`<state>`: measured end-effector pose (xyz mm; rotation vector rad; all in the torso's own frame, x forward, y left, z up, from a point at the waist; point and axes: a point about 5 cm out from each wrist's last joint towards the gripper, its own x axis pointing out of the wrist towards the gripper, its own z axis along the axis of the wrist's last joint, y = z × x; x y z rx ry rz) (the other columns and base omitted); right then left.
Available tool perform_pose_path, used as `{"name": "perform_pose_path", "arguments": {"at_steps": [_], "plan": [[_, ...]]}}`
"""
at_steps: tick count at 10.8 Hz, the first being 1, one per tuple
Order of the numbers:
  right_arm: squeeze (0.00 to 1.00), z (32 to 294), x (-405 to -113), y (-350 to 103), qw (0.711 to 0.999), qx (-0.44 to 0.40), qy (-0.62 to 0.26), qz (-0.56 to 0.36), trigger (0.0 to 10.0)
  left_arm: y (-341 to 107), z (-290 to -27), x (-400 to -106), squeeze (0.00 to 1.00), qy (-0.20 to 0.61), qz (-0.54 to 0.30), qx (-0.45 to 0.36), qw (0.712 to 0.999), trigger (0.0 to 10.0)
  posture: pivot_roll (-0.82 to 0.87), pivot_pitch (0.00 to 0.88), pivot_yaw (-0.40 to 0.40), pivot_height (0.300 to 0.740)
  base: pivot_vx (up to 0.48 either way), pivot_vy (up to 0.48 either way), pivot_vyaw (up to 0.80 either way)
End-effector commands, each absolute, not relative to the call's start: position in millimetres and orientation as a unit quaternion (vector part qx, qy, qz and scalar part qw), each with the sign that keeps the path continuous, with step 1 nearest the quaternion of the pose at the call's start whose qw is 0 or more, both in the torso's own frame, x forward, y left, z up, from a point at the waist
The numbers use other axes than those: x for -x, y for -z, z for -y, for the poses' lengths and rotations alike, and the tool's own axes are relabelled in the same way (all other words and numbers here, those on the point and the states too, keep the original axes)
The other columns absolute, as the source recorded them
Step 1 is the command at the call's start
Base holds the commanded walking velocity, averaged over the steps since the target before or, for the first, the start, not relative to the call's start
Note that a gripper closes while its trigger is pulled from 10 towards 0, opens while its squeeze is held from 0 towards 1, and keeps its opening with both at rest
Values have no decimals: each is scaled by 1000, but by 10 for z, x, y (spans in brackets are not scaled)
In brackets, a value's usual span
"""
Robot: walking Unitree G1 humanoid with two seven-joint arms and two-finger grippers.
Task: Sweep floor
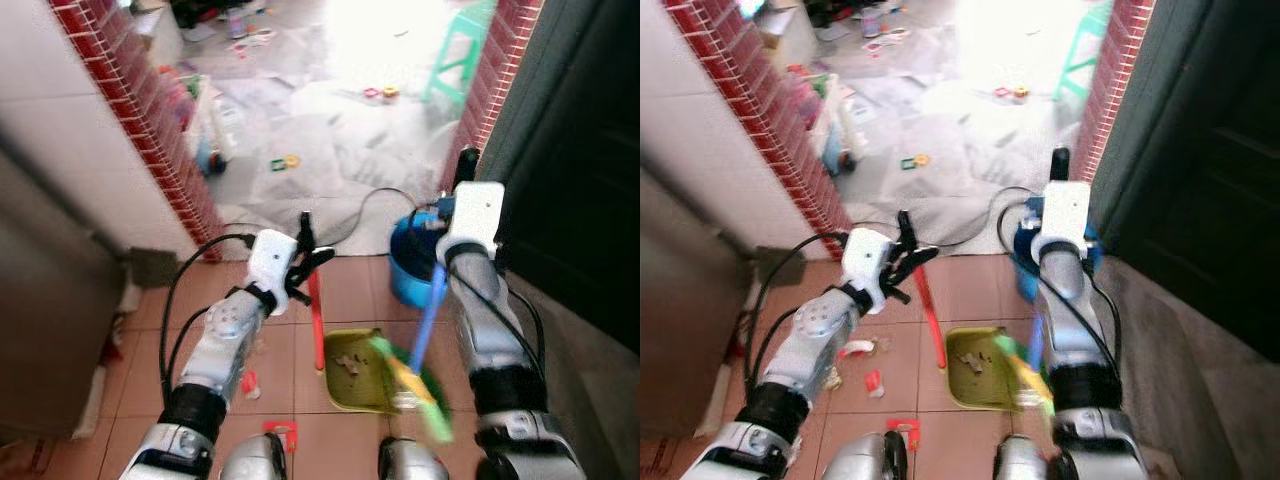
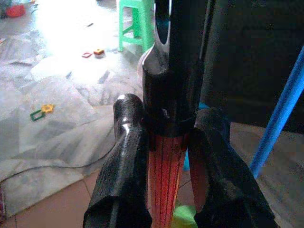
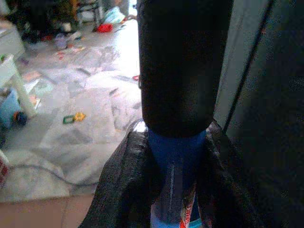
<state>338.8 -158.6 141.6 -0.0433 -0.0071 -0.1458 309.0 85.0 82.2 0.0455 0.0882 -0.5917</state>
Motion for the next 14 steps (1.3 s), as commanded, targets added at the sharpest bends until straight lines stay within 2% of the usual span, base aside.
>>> {"name": "perform_pose_path", "arguments": {"at_steps": [1,3,4,8,10,11,14], "plan": [[0,1522,-3417,-1483,997,-18,68,13,10000,-796,-835,-3064,0,301,-54,-31,952,10000,-66,87,104,740,0,0,-800],[0,1496,-3488,-1655,992,-85,86,46,10000,-788,-827,-3058,0,297,-59,-33,953,10000,-66,84,100,740,0,0,0],[0,1462,-3512,-1729,991,-87,82,61,10000,-784,-835,-3058,0,295,-61,-35,953,10000,-64,81,98,740,0,0,0],[0,1295,-3616,-1866,981,-174,67,59,10000,-743,-853,-3047,0,286,-73,-29,955,10000,-64,70,88,740,0,0,0],[0,1284,-3660,-2000,984,-149,37,86,10000,-744,-956,-3116,0,235,-75,15,969,10000,-77,64,78,740,0,0,0],[0,1310,-3666,-2051,989,-99,16,108,10000,-791,-1005,-3154,0,216,-60,24,974,10000,-80,58,72,740,0,0,0],[0,1427,-3641,-2112,989,-26,-14,143,10000,-970,-1164,-3273,0,155,-23,38,987,10000,-91,38,53,740,0,0,0]]}}
